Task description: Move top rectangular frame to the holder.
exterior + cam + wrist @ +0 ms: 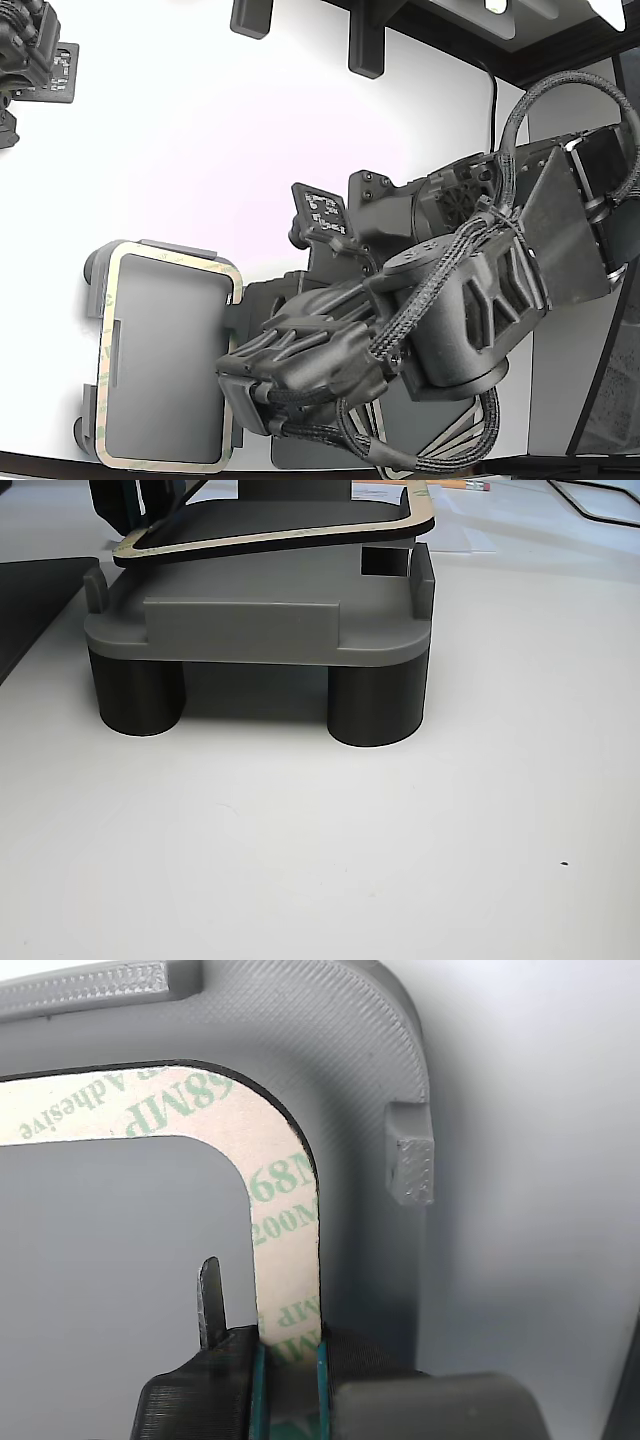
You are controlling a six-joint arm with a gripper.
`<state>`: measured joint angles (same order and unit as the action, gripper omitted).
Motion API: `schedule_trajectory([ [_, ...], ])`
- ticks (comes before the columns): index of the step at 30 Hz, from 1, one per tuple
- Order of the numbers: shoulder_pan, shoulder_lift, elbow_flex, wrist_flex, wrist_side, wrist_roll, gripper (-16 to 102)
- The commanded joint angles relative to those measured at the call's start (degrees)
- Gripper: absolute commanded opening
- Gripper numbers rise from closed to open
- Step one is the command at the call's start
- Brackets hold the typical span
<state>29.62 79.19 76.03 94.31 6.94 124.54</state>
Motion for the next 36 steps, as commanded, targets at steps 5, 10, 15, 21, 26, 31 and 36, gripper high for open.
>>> schedule_trajectory([
  [5, -0.97, 1.32, -0.18, 0.53, -0.18, -0.7, -11],
  [10, -1.41, 1.49, 0.09, 0.53, -0.26, -1.23, -11],
  [15, -1.67, 1.41, 0.18, 0.53, -0.53, -1.58, -11],
  [21, -1.67, 1.23, 0.44, 0.53, -0.97, -1.58, -11],
  [26, -1.67, 0.88, 0.26, 0.53, -1.05, -1.49, -11],
  [31, -1.67, 0.18, 0.09, 0.44, -1.14, -1.49, -11],
  [36, -1.67, -0.09, 0.0, 0.44, -1.32, -1.49, -11],
])
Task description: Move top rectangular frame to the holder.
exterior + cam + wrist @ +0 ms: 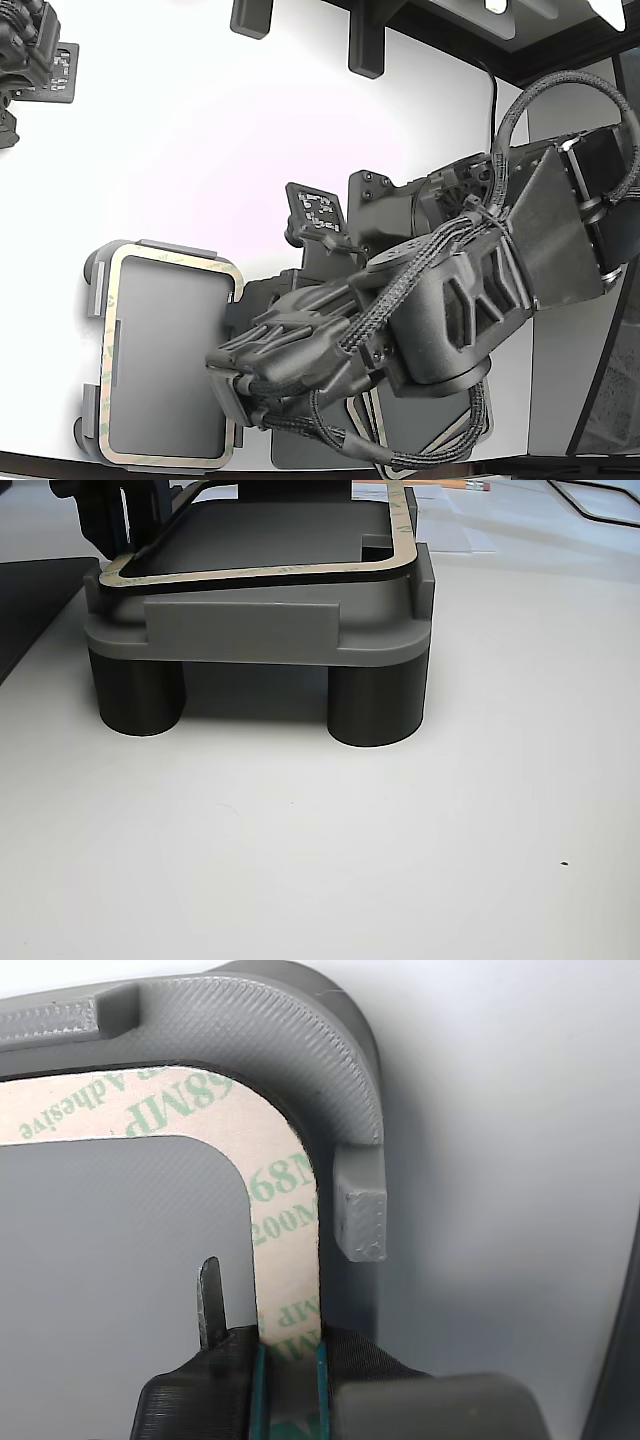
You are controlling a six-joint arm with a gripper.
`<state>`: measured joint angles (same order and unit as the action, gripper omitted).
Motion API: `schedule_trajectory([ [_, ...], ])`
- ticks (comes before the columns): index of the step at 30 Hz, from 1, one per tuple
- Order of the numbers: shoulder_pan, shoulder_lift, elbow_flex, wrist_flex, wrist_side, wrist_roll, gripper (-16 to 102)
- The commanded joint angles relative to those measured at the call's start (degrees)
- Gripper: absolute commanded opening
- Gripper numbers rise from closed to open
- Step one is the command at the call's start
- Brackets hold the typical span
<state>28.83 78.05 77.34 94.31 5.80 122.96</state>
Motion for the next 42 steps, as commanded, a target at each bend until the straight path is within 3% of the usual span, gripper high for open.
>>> schedule_trajectory([
  [1, -0.88, 1.05, -1.23, 0.44, -0.18, 0.09, -11],
  [42, -1.14, 0.35, -1.41, 0.09, -0.44, -0.7, -11],
])
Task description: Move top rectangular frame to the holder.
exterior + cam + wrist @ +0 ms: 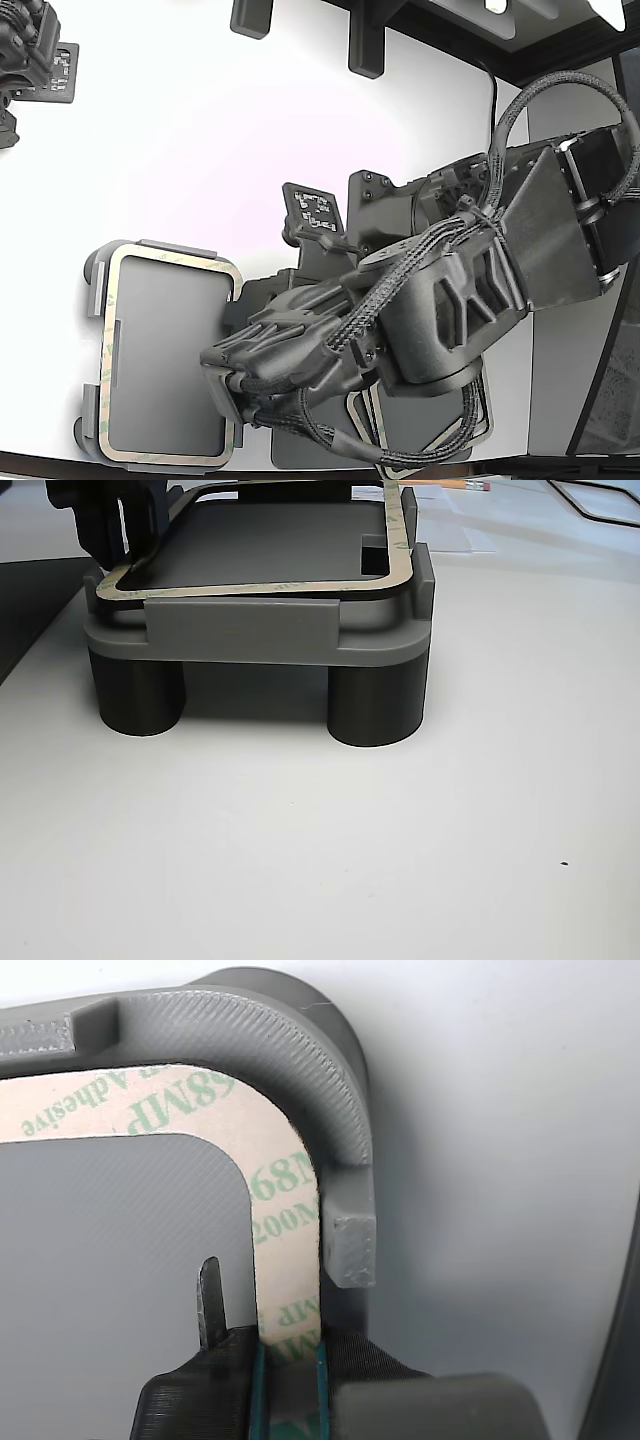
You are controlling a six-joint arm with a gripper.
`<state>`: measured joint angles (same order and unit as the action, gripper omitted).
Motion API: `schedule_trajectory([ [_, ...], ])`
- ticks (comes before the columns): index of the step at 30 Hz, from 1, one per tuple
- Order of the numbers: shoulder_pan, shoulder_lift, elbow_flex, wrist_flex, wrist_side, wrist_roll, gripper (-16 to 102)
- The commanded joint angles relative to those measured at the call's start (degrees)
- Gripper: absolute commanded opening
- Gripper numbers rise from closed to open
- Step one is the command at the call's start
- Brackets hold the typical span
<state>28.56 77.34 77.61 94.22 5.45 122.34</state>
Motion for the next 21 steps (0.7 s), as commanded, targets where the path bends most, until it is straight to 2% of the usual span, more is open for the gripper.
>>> schedule_trajectory([
  [1, -0.88, 0.97, -1.76, 0.26, 0.09, -0.26, -10],
  [2, -0.88, 0.97, -1.85, 0.26, 0.18, -0.35, 0],
  [3, -0.88, 0.97, -1.93, 0.26, 0.26, -0.7, 29],
  [4, -0.88, 0.97, -2.02, 0.26, 0.35, -0.88, 84],
  [5, -0.88, 0.88, -2.29, 0.35, 0.35, -1.05, 95],
  [6, -0.88, 0.88, -2.46, 0.26, 0.44, -1.05, 100],
  [15, -0.62, 1.32, -5.8, 0.44, 2.72, -3.08, 100],
  [17, -0.35, 2.29, -6.68, 0.35, 4.48, -4.83, 100],
  [21, 0.44, 6.94, -5.89, -1.05, 10.99, -12.04, 100],
])
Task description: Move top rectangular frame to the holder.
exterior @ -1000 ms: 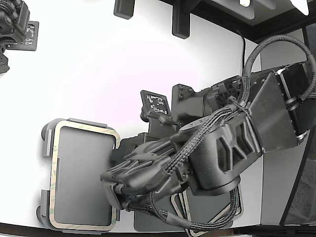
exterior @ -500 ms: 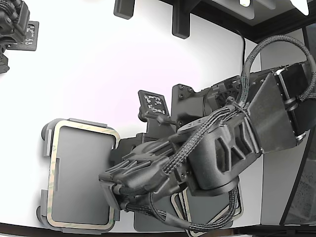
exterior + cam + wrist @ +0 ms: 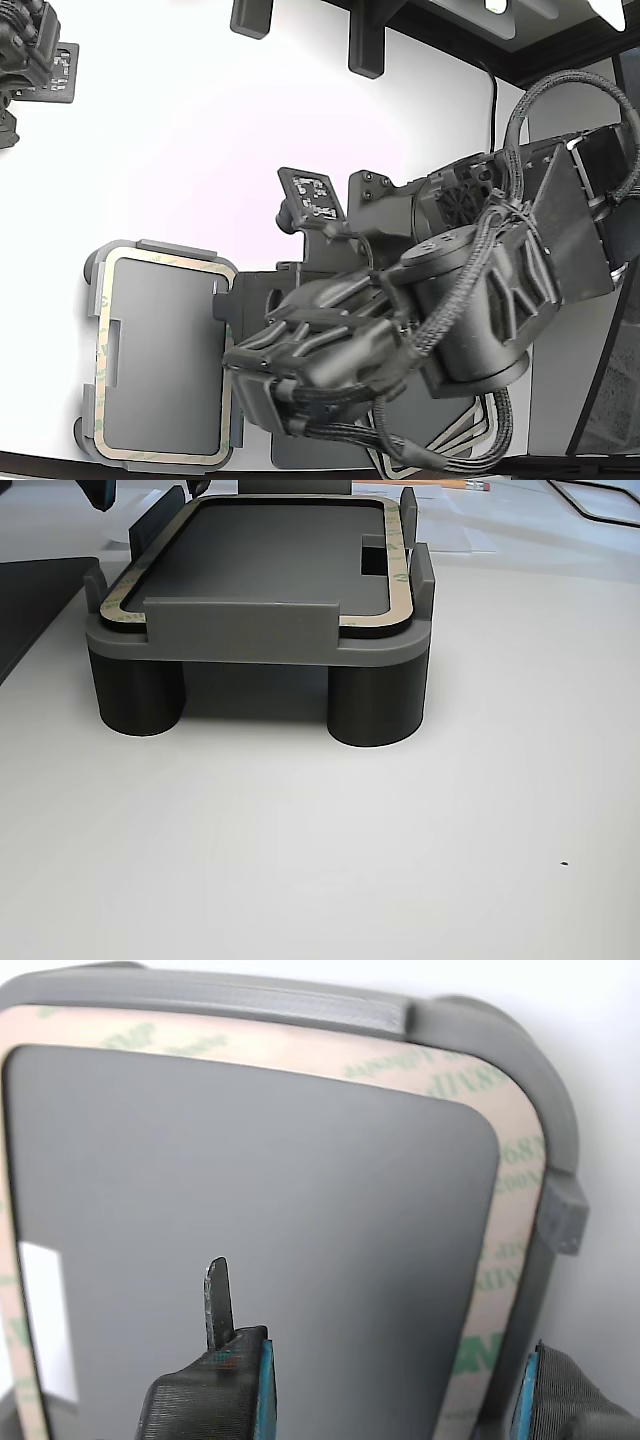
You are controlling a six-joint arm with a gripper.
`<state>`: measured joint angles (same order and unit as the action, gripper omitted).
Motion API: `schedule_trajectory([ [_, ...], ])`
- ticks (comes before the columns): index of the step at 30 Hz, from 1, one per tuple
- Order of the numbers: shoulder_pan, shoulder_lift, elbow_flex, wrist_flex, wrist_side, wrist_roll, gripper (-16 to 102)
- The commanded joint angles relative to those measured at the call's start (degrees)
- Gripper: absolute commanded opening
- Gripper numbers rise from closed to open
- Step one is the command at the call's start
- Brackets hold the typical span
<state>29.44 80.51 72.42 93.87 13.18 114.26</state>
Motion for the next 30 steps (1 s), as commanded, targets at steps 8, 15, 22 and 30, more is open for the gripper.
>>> schedule_trajectory([
  [8, -0.35, 22.24, 12.48, -9.58, 12.83, -29.79, 100],
  [15, -8.17, 43.51, 27.95, -20.83, 9.4, -63.81, 100],
  [22, -22.15, 60.12, 45.35, -30.06, -4.66, -92.9, 100],
  [30, -28.83, 70.4, 57.3, -34.63, -7.47, -104.77, 100],
])
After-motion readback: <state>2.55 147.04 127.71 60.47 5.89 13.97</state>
